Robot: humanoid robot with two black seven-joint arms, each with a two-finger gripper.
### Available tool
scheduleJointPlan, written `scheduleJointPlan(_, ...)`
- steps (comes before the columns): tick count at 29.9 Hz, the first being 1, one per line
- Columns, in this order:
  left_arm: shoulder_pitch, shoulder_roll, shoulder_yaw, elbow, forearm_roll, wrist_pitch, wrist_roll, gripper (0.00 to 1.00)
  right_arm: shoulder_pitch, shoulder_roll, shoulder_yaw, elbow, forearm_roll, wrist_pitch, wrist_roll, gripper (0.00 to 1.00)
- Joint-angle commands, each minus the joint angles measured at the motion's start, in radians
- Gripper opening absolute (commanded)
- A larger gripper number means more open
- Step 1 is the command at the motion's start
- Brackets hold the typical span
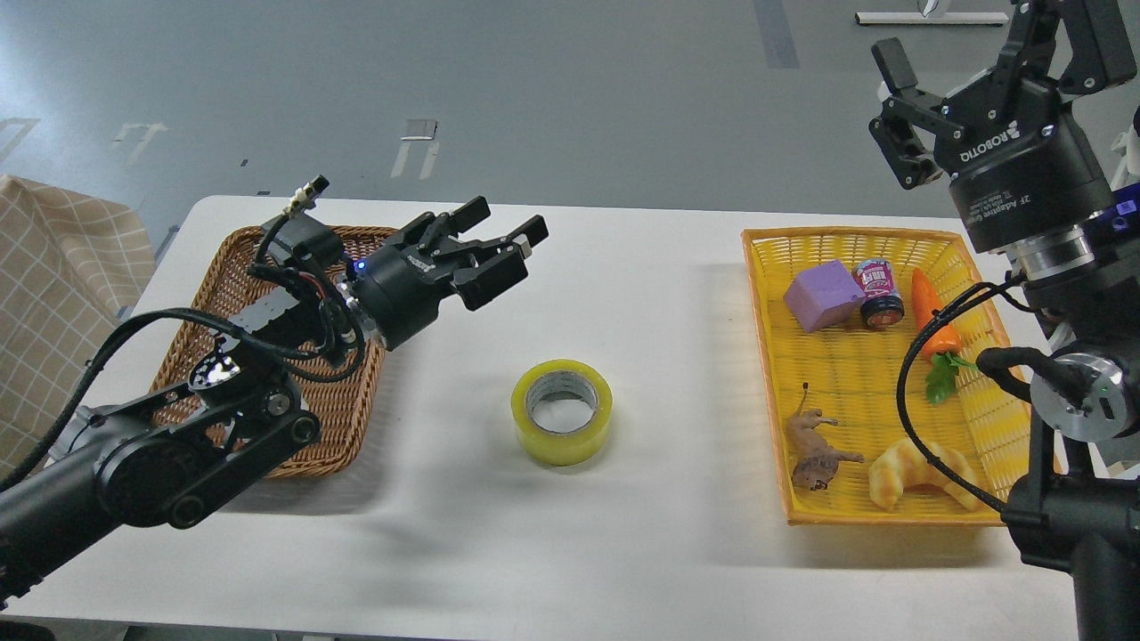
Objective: Place and transfer tape with both arms
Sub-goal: 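Reach the left gripper toward the tape roll on the table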
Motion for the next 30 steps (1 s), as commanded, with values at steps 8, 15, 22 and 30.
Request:
scheduleJointPlan(8, 0.019, 0.001, 0.059, 0.088, 0.235, 0.007, -0.001, 0.98, -0.043, 0.0, 0.001, 0.0, 0.002, -0.006, 0.001, 1.0)
scheduleJointPlan(15, -0.022, -0.021, 0.106, 0.163, 0.305, 0.007, 0.001, 0.98, -0.043, 0.0, -0.019, 0.006, -0.002, -0.001, 0.001, 1.0)
scheduleJointPlan(22, -0.05, -0.068, 0.163, 0.186, 0.334, 0.007, -0.015, 0.98, -0.048, 0.0, -0.031, 0.003, -0.004, -0.001, 0.001, 1.0)
scheduleJointPlan(30, -0.053, -0.119, 0.22, 0.272, 0.335, 0.007, -0.016, 0.98, -0.052, -0.015, -0.033, 0.005, -0.004, -0.003, -0.001, 1.0)
